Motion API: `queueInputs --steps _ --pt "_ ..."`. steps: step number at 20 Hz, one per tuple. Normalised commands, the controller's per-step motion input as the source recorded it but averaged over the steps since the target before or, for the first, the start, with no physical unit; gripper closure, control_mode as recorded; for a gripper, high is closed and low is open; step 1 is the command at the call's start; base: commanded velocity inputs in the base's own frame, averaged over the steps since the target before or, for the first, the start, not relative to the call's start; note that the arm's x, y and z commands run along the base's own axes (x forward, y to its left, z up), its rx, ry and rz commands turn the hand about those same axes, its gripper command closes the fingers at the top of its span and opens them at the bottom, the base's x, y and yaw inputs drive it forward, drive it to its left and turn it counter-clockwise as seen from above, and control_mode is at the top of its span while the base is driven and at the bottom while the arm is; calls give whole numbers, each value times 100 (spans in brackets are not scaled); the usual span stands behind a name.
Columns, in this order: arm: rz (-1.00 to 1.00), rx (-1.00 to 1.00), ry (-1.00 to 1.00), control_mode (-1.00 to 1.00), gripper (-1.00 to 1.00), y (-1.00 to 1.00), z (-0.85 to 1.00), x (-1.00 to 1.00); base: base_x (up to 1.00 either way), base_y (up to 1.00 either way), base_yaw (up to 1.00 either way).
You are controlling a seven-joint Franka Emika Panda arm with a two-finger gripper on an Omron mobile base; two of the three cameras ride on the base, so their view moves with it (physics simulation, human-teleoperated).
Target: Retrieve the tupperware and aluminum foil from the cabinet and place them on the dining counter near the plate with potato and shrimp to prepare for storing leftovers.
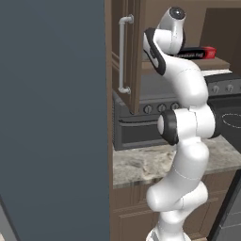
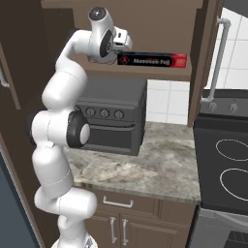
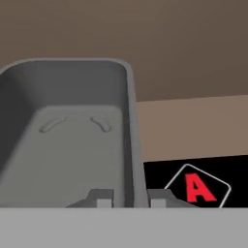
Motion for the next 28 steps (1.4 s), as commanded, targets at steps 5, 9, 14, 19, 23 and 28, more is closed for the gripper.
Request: queueInputs --steps 5,9,14,19,23,28 --pt "0 0 0 -100 100 12 -32 -2 0 0 0" --pt "0 0 0 -100 100 32 -4 -21 0 0 0" --pt "0 -4 6 -100 100 38 0 -46 0 0 0" --pt "-8 -4 6 -100 100 10 0 -62 0 0 0" --pt "-28 0 0 -100 100 -11 -3 -46 0 0 0" --pt "-37 0 0 -100 100 -27 -5 -57 0 0 0"
